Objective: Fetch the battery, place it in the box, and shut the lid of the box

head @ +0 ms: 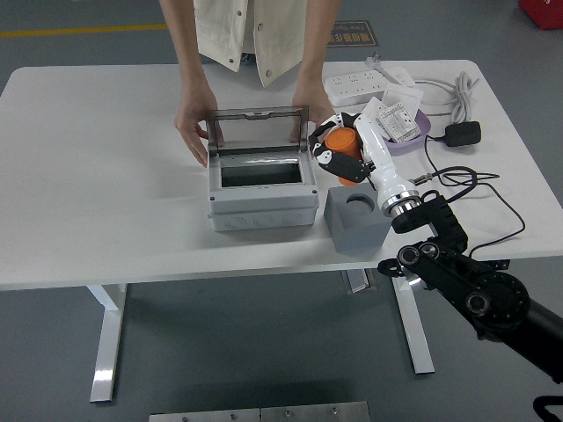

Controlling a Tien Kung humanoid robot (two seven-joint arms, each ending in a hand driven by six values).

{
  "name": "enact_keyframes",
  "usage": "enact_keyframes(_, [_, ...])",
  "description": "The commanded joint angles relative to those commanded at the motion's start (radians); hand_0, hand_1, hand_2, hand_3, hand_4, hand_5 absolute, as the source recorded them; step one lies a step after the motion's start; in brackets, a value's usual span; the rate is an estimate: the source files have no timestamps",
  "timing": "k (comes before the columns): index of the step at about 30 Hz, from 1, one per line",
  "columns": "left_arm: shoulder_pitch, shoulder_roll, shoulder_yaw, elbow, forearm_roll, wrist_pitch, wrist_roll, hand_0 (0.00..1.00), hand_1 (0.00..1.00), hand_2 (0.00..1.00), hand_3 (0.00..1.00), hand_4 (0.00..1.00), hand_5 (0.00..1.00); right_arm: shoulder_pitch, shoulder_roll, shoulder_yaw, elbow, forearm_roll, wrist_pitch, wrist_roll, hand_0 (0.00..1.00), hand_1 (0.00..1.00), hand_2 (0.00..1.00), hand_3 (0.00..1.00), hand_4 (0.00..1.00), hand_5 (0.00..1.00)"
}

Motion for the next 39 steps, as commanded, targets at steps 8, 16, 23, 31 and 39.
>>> enact_keyframes(8, [0.007, 0.003, -0.023, 0.0, 0.017, 0.001, 0.012, 0.618, 0.779, 0.74, 0.722, 0.653, 0.179, 0.087, 0.007, -0.073, 0.071, -0.253, 0.125, -0.177, 0.124, 0.198, 0.238, 0.218, 0.002, 0.002])
enact_keyframes(16, [0.01, 0.005, -0.033, 0.0, 0.024, -0.001, 0.021, 0.619, 0.78, 0.74, 0.722, 0.655, 0.188, 0.224, 0.068, -0.184, -0.037, -0.445, 0.163, -0.286, 0.081, 0.186, 0.266, 0.257, 0.002, 0.002])
enact_keyframes(23, [0.012, 0.01, -0.05, 0.0, 0.039, -0.002, 0.033, 0.62, 0.779, 0.741, 0.722, 0.657, 0.193, 0.344, 0.141, -0.291, -0.186, -0.447, 0.138, -0.321, 0.081, 0.187, 0.264, 0.255, 0.002, 0.002])
enact_keyframes(31, [0.006, 0.017, -0.034, 0.0, 0.03, -0.004, 0.036, 0.622, 0.78, 0.741, 0.723, 0.66, 0.193, 0.421, 0.218, -0.396, -0.362, -0.358, 0.092, -0.313, 0.087, 0.188, 0.264, 0.253, 0.002, 0.002])
enact_keyframes(39, [0.001, 0.021, -0.032, 0.0, 0.034, -0.004, 0.041, 0.624, 0.781, 0.741, 0.723, 0.661, 0.196, 0.465, 0.254, -0.476, -0.516, -0.225, 0.026, -0.265, 0.083, 0.194, 0.264, 0.256, 0.002, 0.002])
